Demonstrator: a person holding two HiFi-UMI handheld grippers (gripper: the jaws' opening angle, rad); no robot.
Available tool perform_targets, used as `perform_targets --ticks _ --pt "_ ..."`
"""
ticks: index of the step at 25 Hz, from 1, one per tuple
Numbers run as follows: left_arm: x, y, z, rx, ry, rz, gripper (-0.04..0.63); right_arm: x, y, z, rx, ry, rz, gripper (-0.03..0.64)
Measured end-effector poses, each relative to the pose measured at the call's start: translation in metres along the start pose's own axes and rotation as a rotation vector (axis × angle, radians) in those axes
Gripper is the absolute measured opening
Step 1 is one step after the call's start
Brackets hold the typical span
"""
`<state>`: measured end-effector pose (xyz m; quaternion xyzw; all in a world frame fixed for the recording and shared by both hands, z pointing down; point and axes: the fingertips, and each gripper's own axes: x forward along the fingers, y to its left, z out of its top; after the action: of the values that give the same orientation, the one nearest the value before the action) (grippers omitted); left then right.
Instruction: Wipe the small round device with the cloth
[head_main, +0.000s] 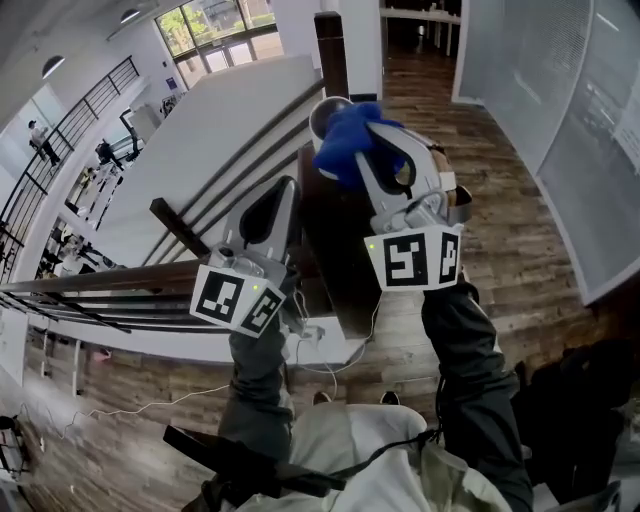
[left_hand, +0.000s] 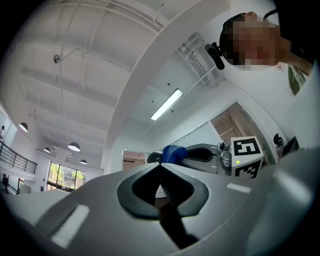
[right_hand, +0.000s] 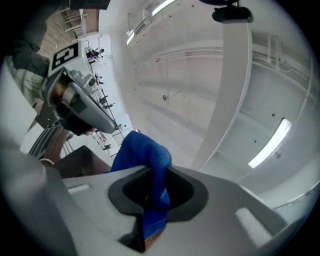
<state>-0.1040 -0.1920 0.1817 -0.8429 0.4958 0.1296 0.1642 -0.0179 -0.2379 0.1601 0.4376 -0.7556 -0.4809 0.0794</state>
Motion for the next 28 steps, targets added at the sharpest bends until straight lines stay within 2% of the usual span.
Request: perform_targets --ticks 2,3,5,8,11,13,17,21,25,28 --pt "-0.003 0.002 -0.005 -0.006 0.004 0.006 0.0 -0.011 0.013 -0.004 -0.009 0.005 0.072 0.06" --pt "-0.003 0.001 -0.006 -0.004 0.006 0.007 0.0 -0.015 0.012 -0.003 -0.017 -0.002 0.08 0.06" --pt "0.0 0.0 -0.003 0.005 0.004 0.008 0.0 -0.018 -0.012 0.003 -0.001 -0.04 0.025 0.06" --pt "0.007 -0.002 0.006 0.014 -0.006 -0.002 0.0 -0.006 -0.066 0.013 0.082 -0.093 -0.122 0.06" --pt "0.004 -0.007 0.01 0.024 -0.015 -0.011 0.0 0.01 -0.089 0.006 0.077 -0.008 -0.172 0.06" --pt "0.002 -0.011 0.008 0.028 -0.016 -0.018 0.0 0.021 -0.081 -0.003 0.03 0.038 -0.143 0.06" --pt "-0.001 -0.011 0.009 0.033 -0.016 -0.029 0.0 0.028 -0.035 -0.025 -0.028 0.113 -0.049 0.06" --pt "-0.005 -0.011 0.009 0.032 -0.019 -0.03 0.0 0.017 -0.015 -0.036 0.002 0.128 -0.043 0.058" --pt "-0.004 -0.012 0.004 0.028 -0.012 -0.036 0.0 0.009 0.003 -0.045 0.029 0.119 0.028 0.059" --pt "-0.004 -0.012 0.004 0.022 -0.003 -0.032 0.0 0.005 -0.012 -0.04 0.05 0.095 0.013 0.06"
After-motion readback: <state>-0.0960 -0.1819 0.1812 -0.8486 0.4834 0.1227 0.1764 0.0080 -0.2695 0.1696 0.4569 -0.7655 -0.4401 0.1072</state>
